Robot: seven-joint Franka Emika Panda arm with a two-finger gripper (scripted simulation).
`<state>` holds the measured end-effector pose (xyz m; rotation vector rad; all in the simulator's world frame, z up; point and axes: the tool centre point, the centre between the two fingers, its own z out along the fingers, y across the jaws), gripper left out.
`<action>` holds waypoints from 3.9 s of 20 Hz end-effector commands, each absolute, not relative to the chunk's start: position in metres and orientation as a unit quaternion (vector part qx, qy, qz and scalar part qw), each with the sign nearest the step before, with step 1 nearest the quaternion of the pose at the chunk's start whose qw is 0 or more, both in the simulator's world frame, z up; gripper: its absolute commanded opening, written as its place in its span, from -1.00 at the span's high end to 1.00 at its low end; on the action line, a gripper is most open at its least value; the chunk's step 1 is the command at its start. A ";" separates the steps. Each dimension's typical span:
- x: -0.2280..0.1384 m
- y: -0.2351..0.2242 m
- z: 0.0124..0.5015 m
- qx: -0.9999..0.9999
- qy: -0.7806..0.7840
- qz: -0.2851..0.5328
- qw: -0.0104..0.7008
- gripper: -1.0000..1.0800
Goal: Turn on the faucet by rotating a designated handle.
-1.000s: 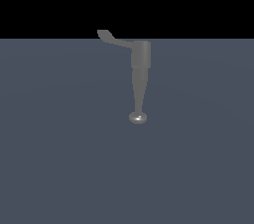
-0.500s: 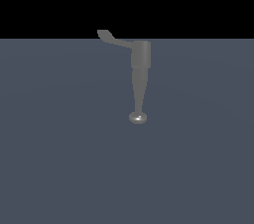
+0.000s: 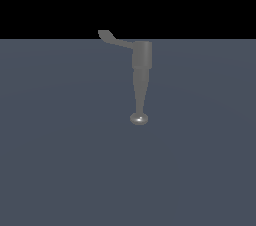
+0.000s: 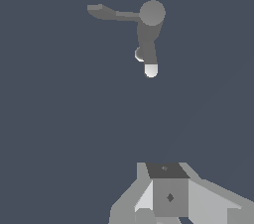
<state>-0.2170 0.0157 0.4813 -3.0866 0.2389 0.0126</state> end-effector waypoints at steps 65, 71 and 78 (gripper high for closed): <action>0.045 0.056 0.304 -0.674 0.739 0.001 0.001 1.00; 0.048 0.057 0.299 -0.666 0.746 0.000 0.000 1.00; 0.039 0.057 0.299 -0.666 0.746 0.000 0.000 1.00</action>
